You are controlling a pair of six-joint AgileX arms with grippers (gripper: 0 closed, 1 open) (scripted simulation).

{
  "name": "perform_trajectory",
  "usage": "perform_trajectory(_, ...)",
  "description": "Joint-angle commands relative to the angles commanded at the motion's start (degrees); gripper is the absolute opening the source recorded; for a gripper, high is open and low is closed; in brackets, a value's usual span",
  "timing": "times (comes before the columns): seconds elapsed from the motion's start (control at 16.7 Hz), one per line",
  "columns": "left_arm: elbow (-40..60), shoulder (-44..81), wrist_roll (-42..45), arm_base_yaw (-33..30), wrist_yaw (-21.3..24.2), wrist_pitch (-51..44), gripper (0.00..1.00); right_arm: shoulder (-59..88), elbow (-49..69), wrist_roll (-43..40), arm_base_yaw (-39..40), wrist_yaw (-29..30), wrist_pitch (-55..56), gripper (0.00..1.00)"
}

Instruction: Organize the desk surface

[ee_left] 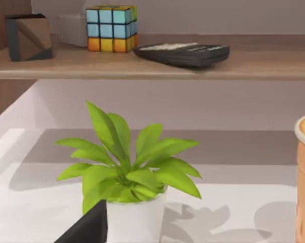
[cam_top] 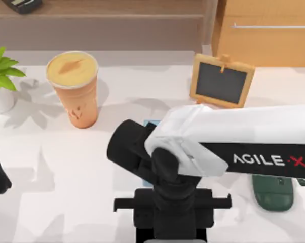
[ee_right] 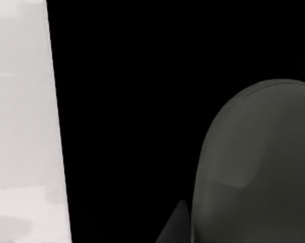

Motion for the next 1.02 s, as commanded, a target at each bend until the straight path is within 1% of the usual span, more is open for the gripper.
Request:
perform_trajectory(0.12, 0.0, 0.0, 0.0, 0.0, 0.0, 0.0, 1.0, 0.0, 0.0, 0.0, 0.0, 0.0, 0.0, 0.0)
perform_trajectory(0.9, 0.0, 0.0, 0.0, 0.0, 0.0, 0.0, 1.0, 0.0, 0.0, 0.0, 0.0, 0.0, 0.0, 0.98)
perform_trajectory(0.96, 0.0, 0.0, 0.0, 0.0, 0.0, 0.0, 1.0, 0.0, 0.0, 0.0, 0.0, 0.0, 0.0, 1.0)
perform_trajectory(1.02, 0.0, 0.0, 0.0, 0.0, 0.0, 0.0, 1.0, 0.0, 0.0, 0.0, 0.0, 0.0, 0.0, 1.0)
